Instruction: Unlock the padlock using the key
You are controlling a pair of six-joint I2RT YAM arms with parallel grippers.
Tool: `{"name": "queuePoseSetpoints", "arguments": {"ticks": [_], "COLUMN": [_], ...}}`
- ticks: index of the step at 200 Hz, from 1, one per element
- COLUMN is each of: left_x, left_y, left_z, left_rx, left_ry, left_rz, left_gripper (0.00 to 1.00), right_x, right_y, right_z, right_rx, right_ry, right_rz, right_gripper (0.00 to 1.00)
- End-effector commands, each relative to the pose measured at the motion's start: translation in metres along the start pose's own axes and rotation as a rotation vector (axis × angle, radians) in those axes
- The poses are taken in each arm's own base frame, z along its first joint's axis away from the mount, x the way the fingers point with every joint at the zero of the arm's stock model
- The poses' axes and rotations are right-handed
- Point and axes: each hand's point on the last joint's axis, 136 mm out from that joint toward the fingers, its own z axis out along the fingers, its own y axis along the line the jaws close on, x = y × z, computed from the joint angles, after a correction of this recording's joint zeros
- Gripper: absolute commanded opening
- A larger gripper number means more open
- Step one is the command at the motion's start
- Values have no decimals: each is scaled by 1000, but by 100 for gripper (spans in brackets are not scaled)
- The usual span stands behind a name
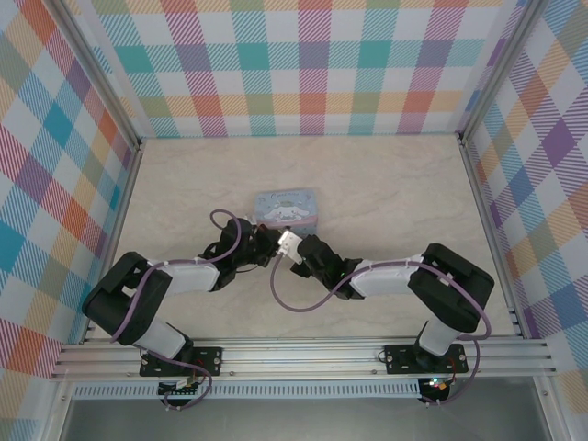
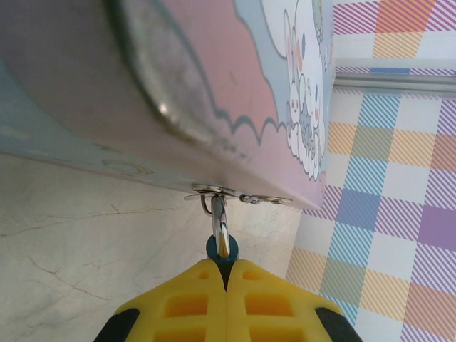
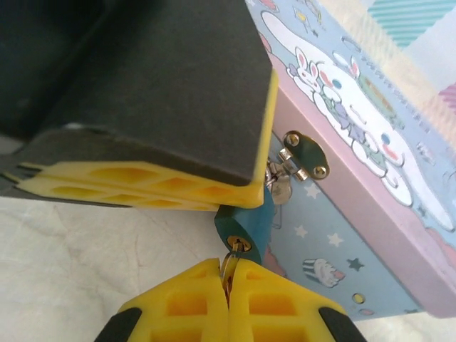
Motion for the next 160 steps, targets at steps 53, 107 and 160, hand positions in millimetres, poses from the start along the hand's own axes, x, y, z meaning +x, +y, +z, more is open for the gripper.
{"name": "queuePoseSetpoints", "arguments": {"ticks": [53,107,160], "left_x": [13,13,2], "left_y": [2,7,-1], "left_z": [14,14,-2], "left_rx": [10,0,-13], "left_ry": [15,6,-37], "left_rz": [15,24,48], "left_gripper": [0,0,31], "right_x": [-12,6,41], "right_y": [-4,-4,-3], "right_z": [-10,-11,-11], "right_rx": [-240,-219,-168], "right_ry": [16,68,137], "right_rz": [569,614,476], "right_gripper": [0,0,0]}}
